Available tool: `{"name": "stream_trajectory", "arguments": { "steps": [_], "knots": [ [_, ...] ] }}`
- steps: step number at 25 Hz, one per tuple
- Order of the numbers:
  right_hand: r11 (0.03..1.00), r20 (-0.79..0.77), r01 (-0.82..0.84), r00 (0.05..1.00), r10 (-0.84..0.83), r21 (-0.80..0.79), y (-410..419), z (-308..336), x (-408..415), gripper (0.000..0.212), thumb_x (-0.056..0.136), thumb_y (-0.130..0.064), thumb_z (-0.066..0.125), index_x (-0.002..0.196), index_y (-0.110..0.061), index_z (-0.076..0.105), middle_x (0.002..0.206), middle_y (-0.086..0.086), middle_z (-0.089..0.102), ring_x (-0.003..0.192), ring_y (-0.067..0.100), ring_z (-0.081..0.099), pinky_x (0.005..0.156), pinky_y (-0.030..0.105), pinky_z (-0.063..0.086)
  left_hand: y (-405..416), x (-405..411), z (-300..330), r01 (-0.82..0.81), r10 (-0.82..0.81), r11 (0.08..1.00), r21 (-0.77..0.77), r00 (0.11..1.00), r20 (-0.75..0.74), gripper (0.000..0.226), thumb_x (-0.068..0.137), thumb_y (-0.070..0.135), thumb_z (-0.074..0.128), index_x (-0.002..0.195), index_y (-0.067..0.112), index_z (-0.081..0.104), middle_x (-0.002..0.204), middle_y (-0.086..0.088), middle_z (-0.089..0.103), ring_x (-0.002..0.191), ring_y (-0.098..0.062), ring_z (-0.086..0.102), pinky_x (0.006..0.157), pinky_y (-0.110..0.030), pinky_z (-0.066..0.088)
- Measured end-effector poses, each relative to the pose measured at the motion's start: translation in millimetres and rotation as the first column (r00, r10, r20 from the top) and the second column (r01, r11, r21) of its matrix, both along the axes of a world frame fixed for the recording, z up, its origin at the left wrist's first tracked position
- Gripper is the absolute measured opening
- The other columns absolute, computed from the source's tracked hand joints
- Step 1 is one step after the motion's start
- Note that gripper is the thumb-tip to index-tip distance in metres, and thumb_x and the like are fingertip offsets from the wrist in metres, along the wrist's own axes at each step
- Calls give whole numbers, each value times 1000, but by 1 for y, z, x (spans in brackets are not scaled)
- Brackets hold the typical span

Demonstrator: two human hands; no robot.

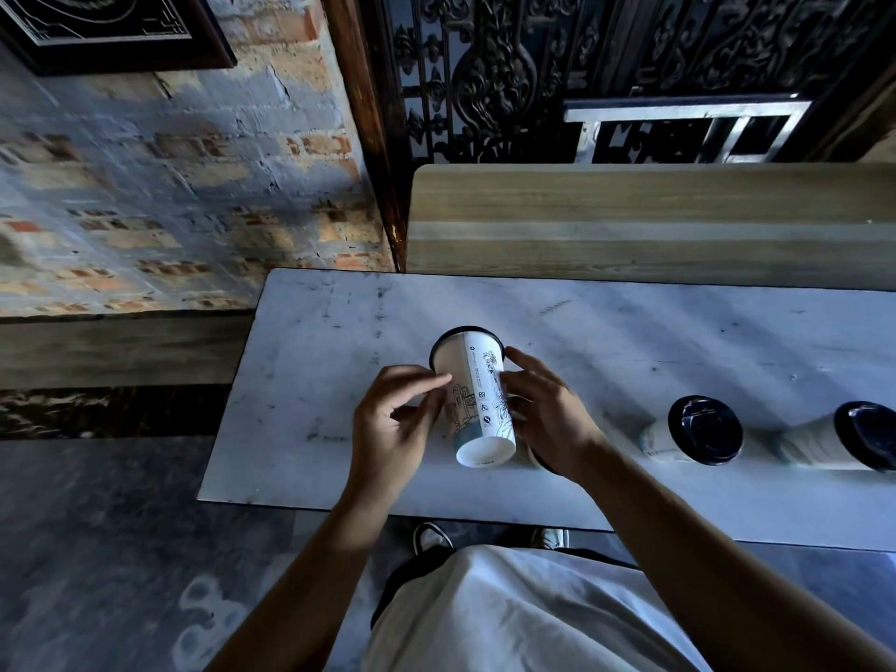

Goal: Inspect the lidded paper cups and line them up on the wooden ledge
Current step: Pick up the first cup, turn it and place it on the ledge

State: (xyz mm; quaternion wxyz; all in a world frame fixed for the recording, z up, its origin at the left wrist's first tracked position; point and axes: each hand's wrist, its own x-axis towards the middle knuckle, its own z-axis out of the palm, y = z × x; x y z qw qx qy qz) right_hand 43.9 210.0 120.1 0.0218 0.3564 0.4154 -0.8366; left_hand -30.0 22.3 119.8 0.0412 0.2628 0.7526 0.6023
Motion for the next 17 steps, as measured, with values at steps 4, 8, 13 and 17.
{"name": "stream_trajectory", "arguments": {
  "steps": [4,8,13,17],
  "knots": [
    [1000,-25,-21,999,21,-4,1,3,-1,46,93,-8,62,138,-17,59,92,12,75,77,25,67,66,31,55,-1,1,2,31,-31,1000,-5,999,-7,28,88,-17,67,106,1,79,110,-17,66,101,-31,70,83,-55,61],
    [999,-48,-23,999,21,-41,0,1,-1,27,95,-15,58,115,-12,75,96,13,72,77,21,68,72,32,54,-1,3,5,44,-44,999,-20,999,0,33,85,-21,65,106,1,79,111,-19,65,105,-27,69,89,-44,61],
    [999,-87,-2,996,-2,-40,4,-7,3,49,88,8,41,122,-14,69,102,19,75,79,28,71,73,38,58,2,6,10,-9,10,1000,-11,995,102,25,87,-13,64,96,5,80,110,-15,68,106,-23,68,89,-19,53],
    [999,-174,-40,984,33,-36,3,-7,3,56,76,11,54,128,-11,61,105,19,74,86,31,70,85,45,54,4,9,11,-59,43,996,65,976,212,6,88,6,67,89,3,72,103,-15,68,101,-19,67,84,-15,50]
  ]
}}
